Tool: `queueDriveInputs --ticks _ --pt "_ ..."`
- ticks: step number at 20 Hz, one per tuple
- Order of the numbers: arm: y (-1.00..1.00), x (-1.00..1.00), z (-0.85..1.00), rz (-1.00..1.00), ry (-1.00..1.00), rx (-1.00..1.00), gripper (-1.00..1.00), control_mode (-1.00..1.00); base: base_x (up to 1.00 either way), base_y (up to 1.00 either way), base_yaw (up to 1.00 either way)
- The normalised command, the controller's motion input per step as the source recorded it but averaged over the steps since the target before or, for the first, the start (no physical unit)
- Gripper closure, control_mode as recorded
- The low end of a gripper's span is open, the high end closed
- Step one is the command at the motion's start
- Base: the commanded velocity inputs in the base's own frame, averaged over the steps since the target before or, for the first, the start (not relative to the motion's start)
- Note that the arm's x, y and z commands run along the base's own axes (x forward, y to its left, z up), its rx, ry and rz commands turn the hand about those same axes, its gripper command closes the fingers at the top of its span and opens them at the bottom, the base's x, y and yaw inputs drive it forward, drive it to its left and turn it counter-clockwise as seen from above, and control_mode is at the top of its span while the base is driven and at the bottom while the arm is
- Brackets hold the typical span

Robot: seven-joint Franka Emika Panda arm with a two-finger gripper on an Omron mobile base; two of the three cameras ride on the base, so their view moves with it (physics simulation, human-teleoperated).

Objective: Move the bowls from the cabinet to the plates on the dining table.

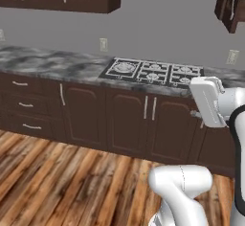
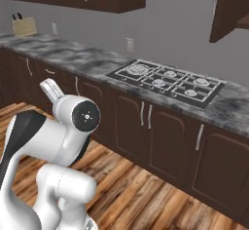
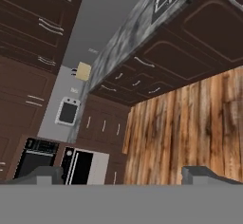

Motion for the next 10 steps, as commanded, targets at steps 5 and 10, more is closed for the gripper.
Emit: queueDriveInputs --ticks 5,10 --pt "0.00 0.00 0.00 0.00 0.00 0.00 -1.00 1.00 0.00 0.01 -0.22" --pt "0.00 0.00 0.00 0.00 0.00 0.00 -1.00 1.00 0.00 0.02 -0.22"
